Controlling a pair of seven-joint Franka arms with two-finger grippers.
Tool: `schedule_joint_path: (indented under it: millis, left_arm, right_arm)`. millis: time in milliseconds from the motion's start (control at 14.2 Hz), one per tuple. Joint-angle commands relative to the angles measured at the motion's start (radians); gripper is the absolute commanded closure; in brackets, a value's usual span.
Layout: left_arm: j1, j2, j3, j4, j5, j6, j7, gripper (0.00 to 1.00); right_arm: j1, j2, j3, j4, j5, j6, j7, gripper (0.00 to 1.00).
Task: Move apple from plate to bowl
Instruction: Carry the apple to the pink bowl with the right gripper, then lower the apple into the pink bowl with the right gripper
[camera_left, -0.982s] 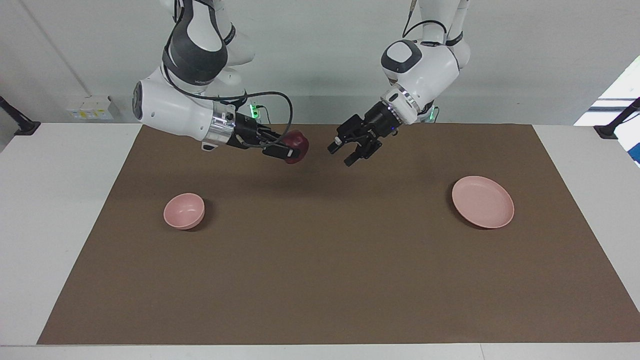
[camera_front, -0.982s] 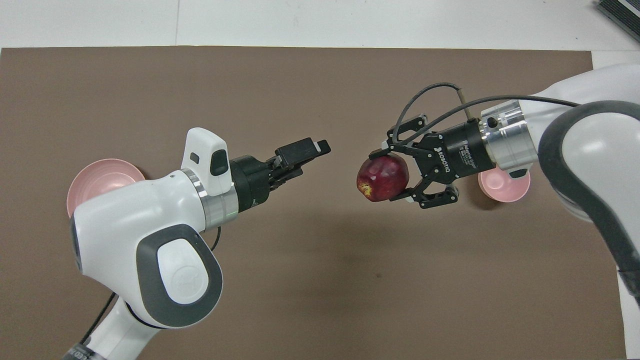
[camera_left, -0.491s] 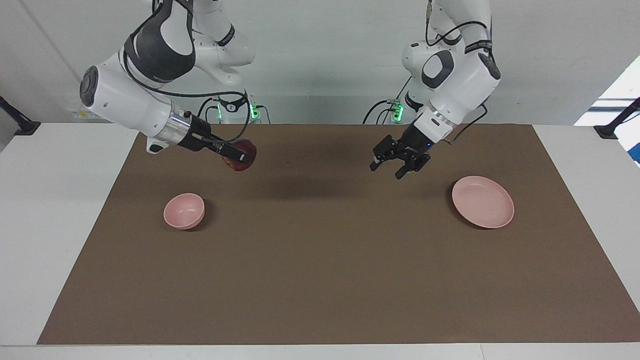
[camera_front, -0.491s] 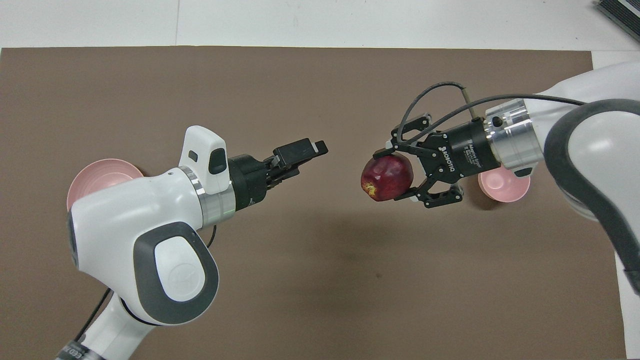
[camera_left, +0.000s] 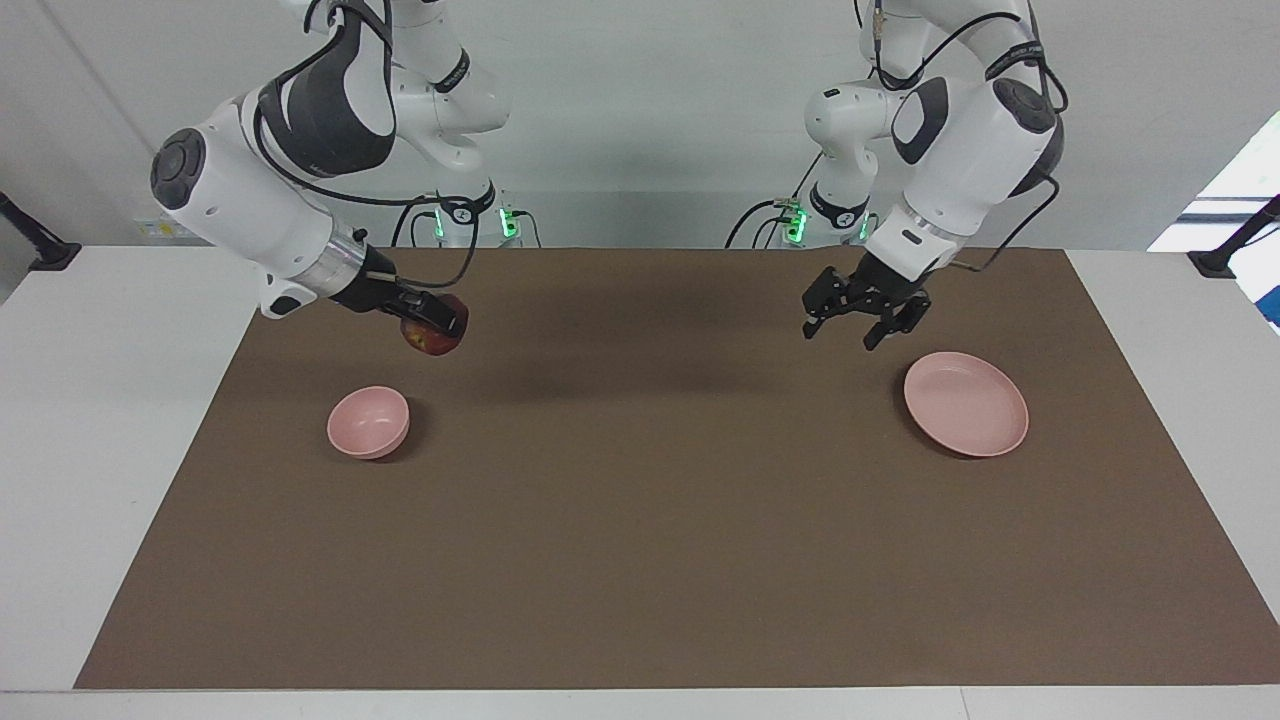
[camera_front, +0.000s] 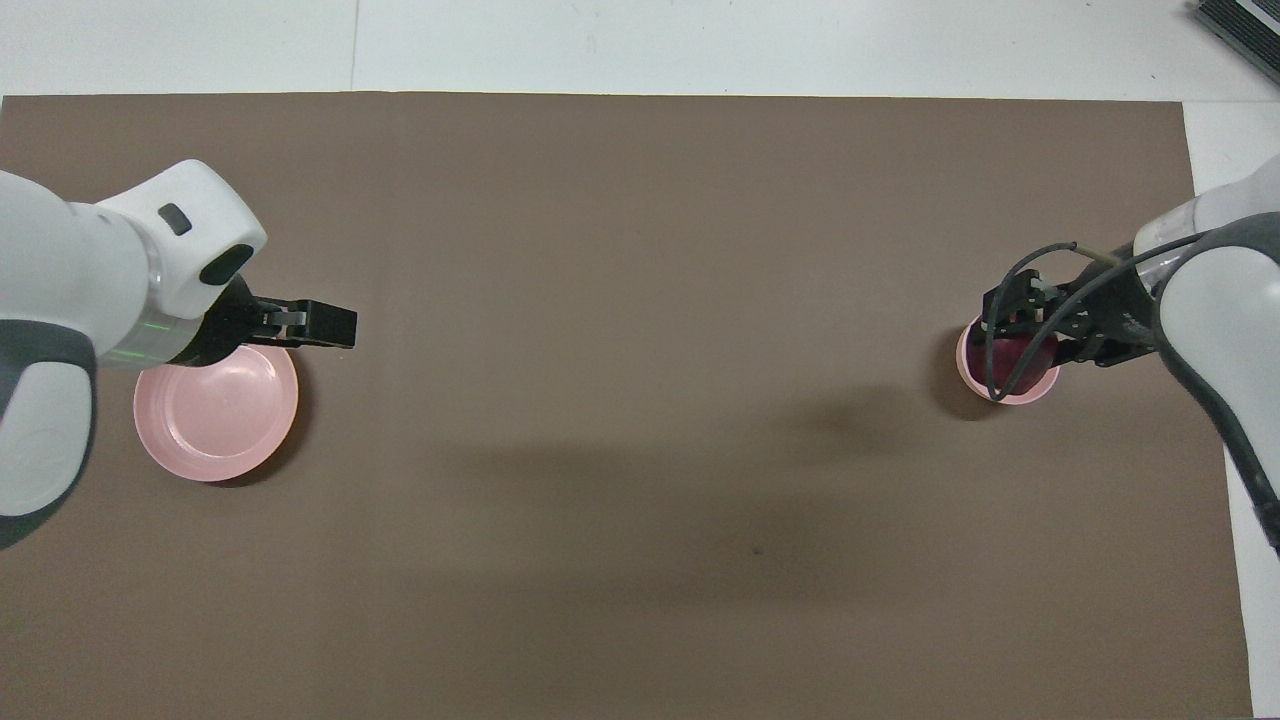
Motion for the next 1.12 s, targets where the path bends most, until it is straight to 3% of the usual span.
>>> schedule_joint_path:
  millis: [0,140,351,421,842,1053]
  left_arm:
    - [0.006,0.004,0.037,0.145,0.046,-0.179,0.053,0.00]
    - [-0.029,0.007,0.116,0.218,0.048,-0.269,0.144,0.00]
    - [-0.224,0.011,0.358,0.276,0.060,-0.359,0.172,0.00]
    - [-0.253,0.014,0.389,0.305,0.062,-0.385,0.172,0.00]
    - [-0.282,0.057,0.407,0.402,0.106,-0.500,0.187,0.00]
    - [-0.244,0.070,0.404,0.402,0.099,-0.489,0.187,0.00]
  right_arm:
    - [-0.005,-0.003,0.007,-0.064,-0.093,0.107,-0.130,1.00]
    - [-0.024,0.017,0.007,-0.095,-0.104,0.164,-0.190,1.00]
    - [-0.030,0.034,0.007,-0.130,-0.168,0.240,-0.242,1.00]
    - [-0.034,0.035,0.007,-0.150,-0.173,0.260,-0.266,1.00]
    - [-0.041,0.077,0.007,-0.162,-0.176,0.348,-0.274,1.00]
    - [-0.048,0.100,0.006,-0.162,-0.176,0.372,-0.282,1.00]
